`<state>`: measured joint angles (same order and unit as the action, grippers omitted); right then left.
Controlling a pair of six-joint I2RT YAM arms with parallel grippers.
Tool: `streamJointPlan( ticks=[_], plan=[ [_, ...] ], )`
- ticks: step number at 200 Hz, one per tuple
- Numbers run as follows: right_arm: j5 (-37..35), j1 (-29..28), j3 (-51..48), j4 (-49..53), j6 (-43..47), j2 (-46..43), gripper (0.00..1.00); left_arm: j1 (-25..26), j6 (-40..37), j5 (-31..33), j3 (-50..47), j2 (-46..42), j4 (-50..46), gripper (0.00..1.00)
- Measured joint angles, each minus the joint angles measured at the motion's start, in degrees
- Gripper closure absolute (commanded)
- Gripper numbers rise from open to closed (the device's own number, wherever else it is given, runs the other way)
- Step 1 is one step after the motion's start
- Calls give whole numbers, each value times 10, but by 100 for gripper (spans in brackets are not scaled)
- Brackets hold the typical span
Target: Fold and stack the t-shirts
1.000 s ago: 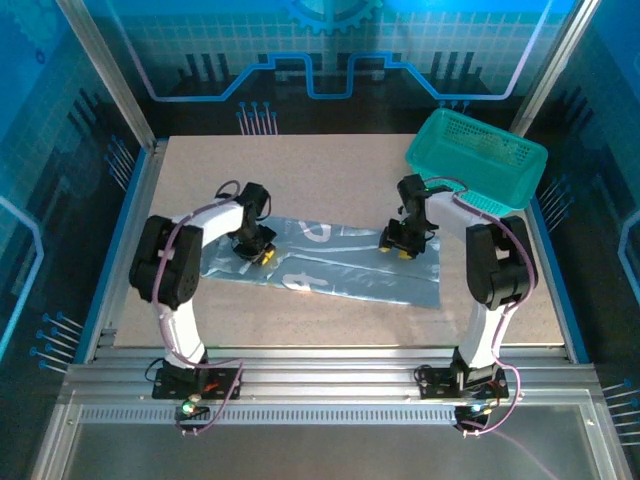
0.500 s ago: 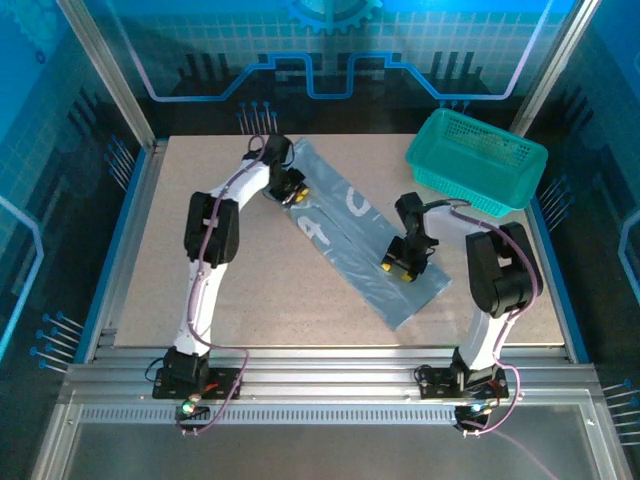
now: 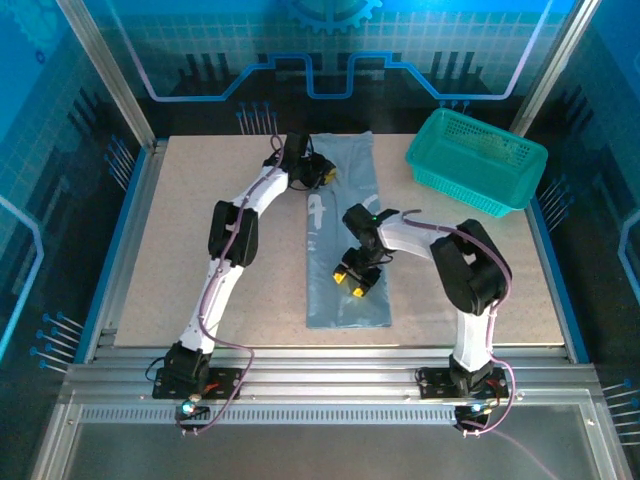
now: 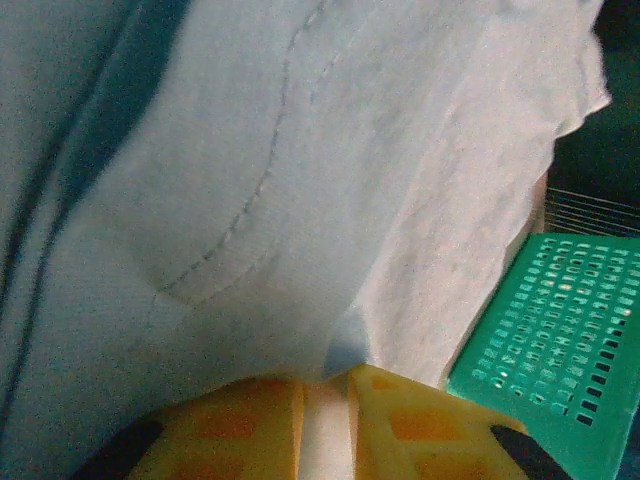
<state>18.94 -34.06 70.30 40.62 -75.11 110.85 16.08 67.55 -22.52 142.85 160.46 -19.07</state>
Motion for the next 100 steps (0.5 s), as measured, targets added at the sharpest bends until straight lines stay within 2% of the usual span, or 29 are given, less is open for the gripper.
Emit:
streamJointPlan(
  ticks=[33, 55, 73, 100],
  plan=[
    [-1, -4, 45, 6, 4, 22, 46, -2, -1, -5, 30, 12, -4, 59],
    [-25, 4, 53, 19, 23, 3, 44, -4, -19, 3, -1, -19, -17, 51],
    [-49, 21, 55, 44, 56, -39, 44, -4, -38, 26, -100, -100, -40, 50],
    [-66, 71, 32, 57, 118, -147, 43, -3, -69, 43, -307, -294, -67, 52]
  ],
)
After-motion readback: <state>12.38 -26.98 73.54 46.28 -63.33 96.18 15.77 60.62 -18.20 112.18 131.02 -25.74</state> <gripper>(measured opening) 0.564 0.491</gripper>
